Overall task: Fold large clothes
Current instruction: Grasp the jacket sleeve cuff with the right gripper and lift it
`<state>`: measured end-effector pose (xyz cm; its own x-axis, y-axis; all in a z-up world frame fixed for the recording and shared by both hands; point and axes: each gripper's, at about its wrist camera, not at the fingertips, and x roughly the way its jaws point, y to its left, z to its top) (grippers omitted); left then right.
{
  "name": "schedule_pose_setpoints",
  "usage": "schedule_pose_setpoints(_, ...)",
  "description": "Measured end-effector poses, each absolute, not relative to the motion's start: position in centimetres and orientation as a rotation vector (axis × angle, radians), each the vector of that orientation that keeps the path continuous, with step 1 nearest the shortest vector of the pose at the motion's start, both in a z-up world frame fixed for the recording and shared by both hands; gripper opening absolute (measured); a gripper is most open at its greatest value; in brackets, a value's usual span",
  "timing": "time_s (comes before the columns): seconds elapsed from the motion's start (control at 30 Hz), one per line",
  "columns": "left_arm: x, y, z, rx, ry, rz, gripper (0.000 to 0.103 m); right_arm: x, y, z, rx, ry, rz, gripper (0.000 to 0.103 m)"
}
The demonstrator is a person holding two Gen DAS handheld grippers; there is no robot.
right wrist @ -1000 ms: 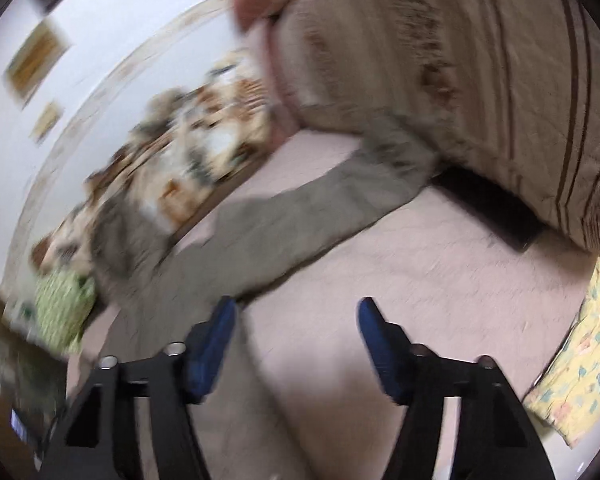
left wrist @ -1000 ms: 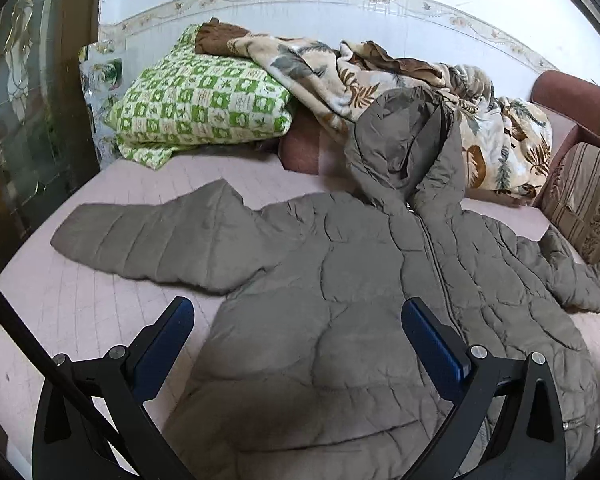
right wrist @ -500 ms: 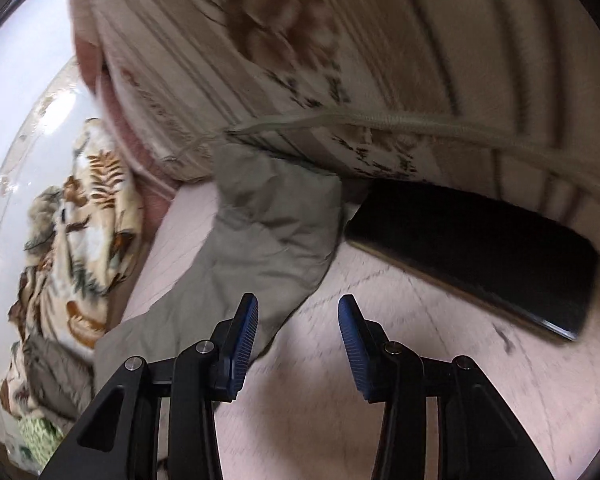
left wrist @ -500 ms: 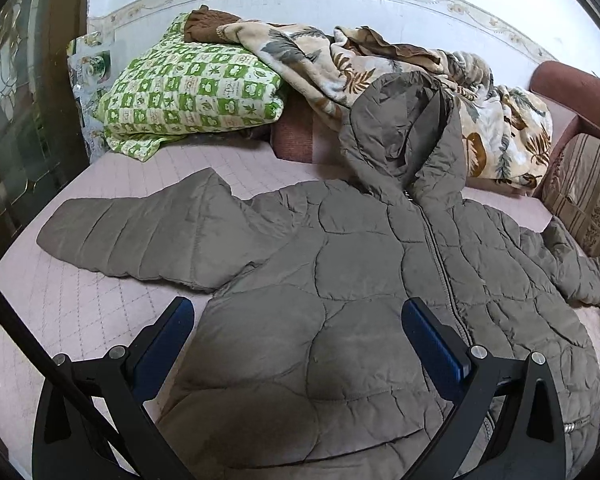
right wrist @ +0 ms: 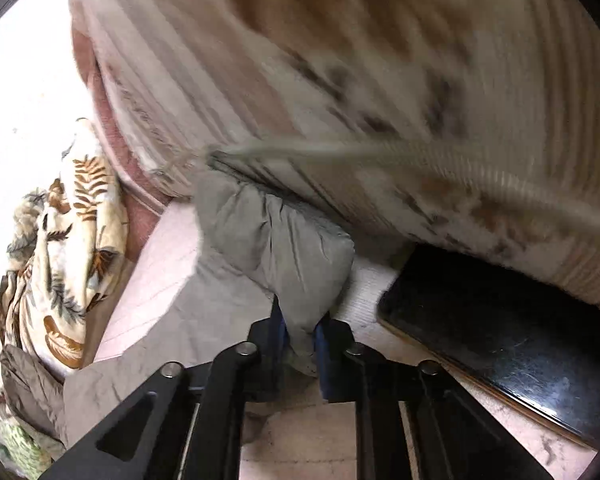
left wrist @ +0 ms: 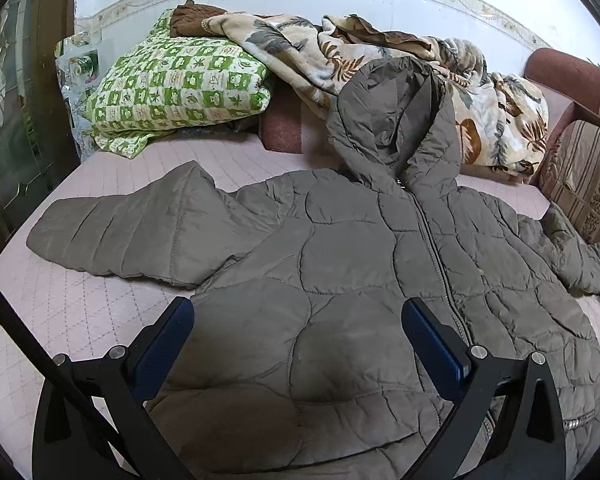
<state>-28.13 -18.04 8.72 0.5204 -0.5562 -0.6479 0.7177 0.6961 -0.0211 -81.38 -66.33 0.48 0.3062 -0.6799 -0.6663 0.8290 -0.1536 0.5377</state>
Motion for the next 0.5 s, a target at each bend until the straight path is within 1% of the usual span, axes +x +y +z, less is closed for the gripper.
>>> schedule_pose_setpoints(0.1, -28.3, -17.7, 8.9, 0.248, 0.668, -0.772, 0.103, -80.7, -64.8, 4.3, 0.991, 0.140, -1.340, 0.012)
schedule_pose_setpoints(0.27, -28.3, -17.0, 9.2, 0.229, 0.667, -0.762, 0.103, -79.1, -60.7, 12.9, 0.799, 0.004, -1.302, 0.011)
schedule_pose_setpoints(0.5, -28.0, -16.0, 9.8, 0.201, 0.655, -0.747, 0.103, -74.2, -54.3, 22.5, 0.595, -0.065, -1.175, 0.012)
